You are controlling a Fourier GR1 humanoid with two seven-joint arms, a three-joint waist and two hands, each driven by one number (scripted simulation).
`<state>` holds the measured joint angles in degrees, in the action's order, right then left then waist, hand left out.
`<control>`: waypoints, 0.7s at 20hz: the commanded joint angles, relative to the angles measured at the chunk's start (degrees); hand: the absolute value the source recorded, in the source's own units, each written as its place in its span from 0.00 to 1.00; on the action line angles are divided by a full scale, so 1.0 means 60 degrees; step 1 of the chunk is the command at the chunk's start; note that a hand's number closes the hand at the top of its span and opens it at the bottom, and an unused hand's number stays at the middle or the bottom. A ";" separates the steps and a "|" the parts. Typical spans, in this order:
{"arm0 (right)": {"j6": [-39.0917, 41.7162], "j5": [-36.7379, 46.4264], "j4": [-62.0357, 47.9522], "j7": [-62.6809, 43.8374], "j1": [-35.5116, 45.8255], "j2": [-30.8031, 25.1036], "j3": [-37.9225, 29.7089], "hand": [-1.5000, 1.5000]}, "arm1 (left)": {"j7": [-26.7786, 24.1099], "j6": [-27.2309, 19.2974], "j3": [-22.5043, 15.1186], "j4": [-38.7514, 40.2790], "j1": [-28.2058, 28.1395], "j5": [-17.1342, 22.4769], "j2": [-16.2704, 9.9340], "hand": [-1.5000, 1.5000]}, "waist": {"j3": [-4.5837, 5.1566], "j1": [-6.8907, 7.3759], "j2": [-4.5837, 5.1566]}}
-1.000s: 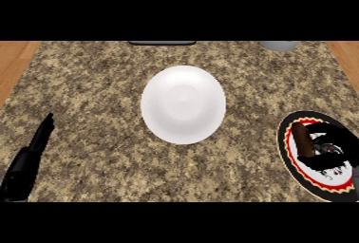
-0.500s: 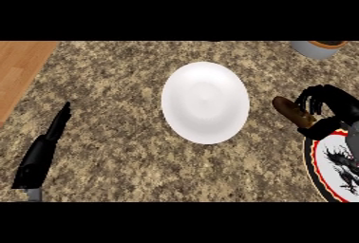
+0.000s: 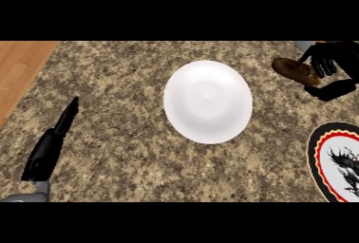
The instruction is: Pick the sweet potato from the plate and place it in the plate
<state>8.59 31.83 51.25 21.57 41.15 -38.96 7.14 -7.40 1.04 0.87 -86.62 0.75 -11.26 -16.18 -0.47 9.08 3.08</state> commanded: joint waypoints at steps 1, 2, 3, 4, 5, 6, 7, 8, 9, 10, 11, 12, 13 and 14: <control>-0.0708 -0.0124 -0.0863 0.1549 0.1102 0.0078 -0.0459 1.00 | 0.0238 -0.0177 0.0058 0.0063 0.0240 -0.0085 0.0066 0.50 | -0.0003 -0.0101 -0.0019; -0.0980 -0.0287 -0.1079 0.2347 0.0871 0.0191 -0.0581 1.00 | 0.0064 -0.0110 0.0118 0.0029 -0.0078 -0.0048 -0.0029 0.50 | -0.0002 -0.0233 -0.0087; -0.0791 -0.0481 -0.1135 0.2789 0.1254 0.0188 -0.0691 1.00 | 0.0352 -0.0103 0.0108 0.0034 0.0309 -0.0038 -0.0002 0.50 | -0.0002 -0.0317 -0.0082; -0.0751 -0.0650 -0.1314 0.3332 0.1358 0.0205 -0.0815 1.00 | 0.0266 -0.0110 0.0107 0.0035 0.0008 -0.0048 0.0001 0.50 | 0.0004 -0.0300 -0.0113; -0.0589 -0.0876 -0.1460 0.3855 0.1502 0.0337 -0.0909 1.00 | 0.0212 -0.0249 0.0180 0.0107 0.0052 -0.0004 0.0129 0.50 | 0.0018 -0.0428 -0.0153; -0.0118 -0.1052 -0.1696 0.3934 0.1994 0.0558 -0.0905 1.00 | 0.0079 -0.0226 0.0153 0.0310 -0.0020 -0.0076 0.0099 0.50 | 0.0038 -0.0400 -0.0158; 0.0113 -0.1155 -0.1956 0.4557 0.2062 0.0329 -0.1010 1.00 | 0.0154 -0.0114 0.0272 0.0192 0.0009 -0.0051 -0.0131 0.50 | 0.0029 -0.0421 -0.0161; 0.0478 -0.1206 -0.2222 0.4913 0.2276 0.0310 -0.0984 1.00 | 0.0041 -0.0121 0.0198 0.0198 -0.0190 -0.0026 -0.0008 0.50 | 0.0039 -0.0447 -0.0186; 0.0657 -0.1257 -0.2505 0.5589 0.2062 0.0411 -0.0928 1.00 | 0.0247 -0.0248 0.0322 0.0229 0.0075 -0.0068 -0.0038 0.50 | 0.0036 -0.0619 -0.0196; 0.0794 -0.1153 -0.2778 0.5493 0.2499 0.0717 -0.0809 1.00 | -0.0048 -0.0160 0.0545 0.0479 -0.0108 0.0072 -0.0163 0.50 | 0.0058 -0.0689 -0.0256; 0.1222 -0.1099 -0.2929 0.5417 0.3067 0.0705 -0.0728 1.00 | -0.0014 -0.0333 0.0430 0.0222 -0.0252 -0.0081 -0.0052 0.50 | 0.0062 -0.0651 -0.0288; 0.1022 -0.0939 -0.3256 0.5584 0.3337 0.0870 -0.0686 1.00 | -0.0280 -0.0241 0.0414 0.0479 -0.0296 -0.0074 -0.0070 0.50 | 0.0065 -0.0641 -0.0255; 0.0956 -0.0851 -0.3447 0.6094 0.3189 0.1034 -0.0614 1.00 | 0.0264 -0.0179 0.0584 0.0607 0.0196 0.0097 -0.0077 0.50 | 0.0064 -0.0914 -0.0307; 0.1233 -0.0846 -0.3455 0.5959 0.3506 0.1234 -0.0533 1.00 | -0.0076 -0.0247 0.0486 0.0437 -0.0310 0.0000 -0.0003 0.50 | 0.0070 -0.0945 -0.0363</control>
<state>12.64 26.24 34.42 52.26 57.81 -34.20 3.04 -7.21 -0.21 3.32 -84.38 0.12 -11.31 -16.45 -0.15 4.93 1.52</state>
